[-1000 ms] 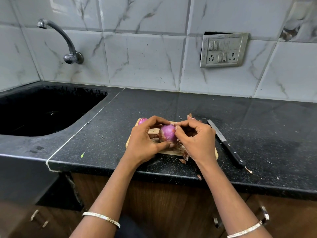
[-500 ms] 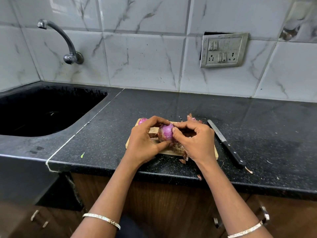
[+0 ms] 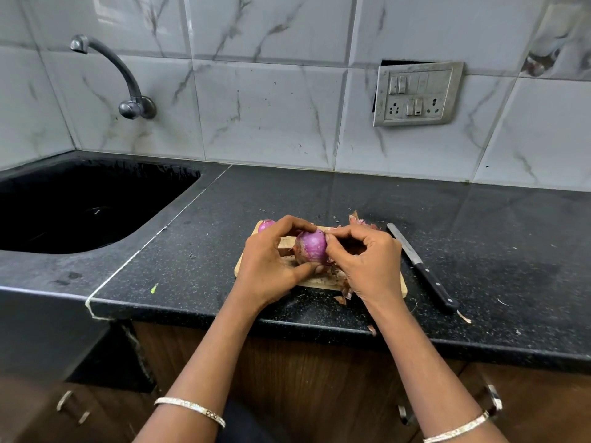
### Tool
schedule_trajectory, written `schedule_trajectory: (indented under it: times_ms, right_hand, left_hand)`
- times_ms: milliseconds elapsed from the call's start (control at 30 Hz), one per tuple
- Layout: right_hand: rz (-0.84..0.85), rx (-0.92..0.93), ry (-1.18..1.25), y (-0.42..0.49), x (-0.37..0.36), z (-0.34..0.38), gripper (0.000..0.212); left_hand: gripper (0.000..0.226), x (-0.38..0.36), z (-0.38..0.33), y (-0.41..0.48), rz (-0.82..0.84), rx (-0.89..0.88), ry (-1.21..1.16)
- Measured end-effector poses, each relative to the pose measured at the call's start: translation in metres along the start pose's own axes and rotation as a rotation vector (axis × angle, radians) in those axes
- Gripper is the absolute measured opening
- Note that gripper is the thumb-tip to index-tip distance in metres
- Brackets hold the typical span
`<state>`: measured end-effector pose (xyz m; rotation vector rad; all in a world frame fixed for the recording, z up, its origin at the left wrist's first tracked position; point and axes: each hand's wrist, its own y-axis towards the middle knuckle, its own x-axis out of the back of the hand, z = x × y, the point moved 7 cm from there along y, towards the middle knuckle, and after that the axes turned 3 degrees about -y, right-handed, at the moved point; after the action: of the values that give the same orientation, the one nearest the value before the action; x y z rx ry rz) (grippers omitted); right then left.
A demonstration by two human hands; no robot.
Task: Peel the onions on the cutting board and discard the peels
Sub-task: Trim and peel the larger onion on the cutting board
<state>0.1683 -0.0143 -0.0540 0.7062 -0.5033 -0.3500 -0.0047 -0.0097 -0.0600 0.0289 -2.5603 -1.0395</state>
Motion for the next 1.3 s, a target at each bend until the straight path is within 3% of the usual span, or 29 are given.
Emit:
schedule_trajectory:
  times_ms: [267, 367, 500, 600, 733, 900, 1000, 1100, 1300]
  right_hand:
    - [-0.065, -0.127, -0.124, 0.000, 0.006, -0.014, 0.005]
    - [-0.106, -0.109, -0.175, 0.000, 0.010, -0.009, 0.017]
    - [0.038, 0.031, -0.100, -0.002, 0.000, 0.012, 0.004]
    - [0.147, 0.040, -0.038, -0.003, -0.009, 0.013, 0.014]
    - [0.103, 0.026, -0.038, 0.000, -0.006, 0.004, 0.003]
    - [0.091, -0.035, -0.108, -0.001, -0.007, -0.006, 0.015]
    - [0.096, -0.046, -0.045, -0.001, -0.006, -0.007, 0.004]
    - [0.151, 0.005, 0.031, -0.002, -0.012, 0.002, 0.015]
    - [0.114, -0.008, 0.019, 0.000, -0.008, -0.004, 0.013]
  left_hand:
    - [0.056, -0.004, 0.007, 0.000, 0.025, 0.064, -0.052]
    - [0.055, -0.004, 0.008, 0.001, 0.025, 0.047, -0.014]
    - [0.052, -0.003, 0.006, 0.001, 0.040, 0.014, 0.037]
    - [0.055, -0.005, 0.008, 0.001, 0.078, 0.034, 0.006]
    - [0.059, -0.008, 0.012, 0.000, 0.109, 0.056, -0.039]
    - [0.059, -0.010, 0.019, -0.001, 0.084, 0.129, -0.100]
    - [0.056, -0.010, 0.018, 0.000, 0.070, 0.124, -0.086]
    - [0.055, -0.005, 0.018, 0.000, 0.031, 0.100, -0.022]
    - [0.055, -0.005, 0.018, 0.000, 0.040, 0.133, -0.020]
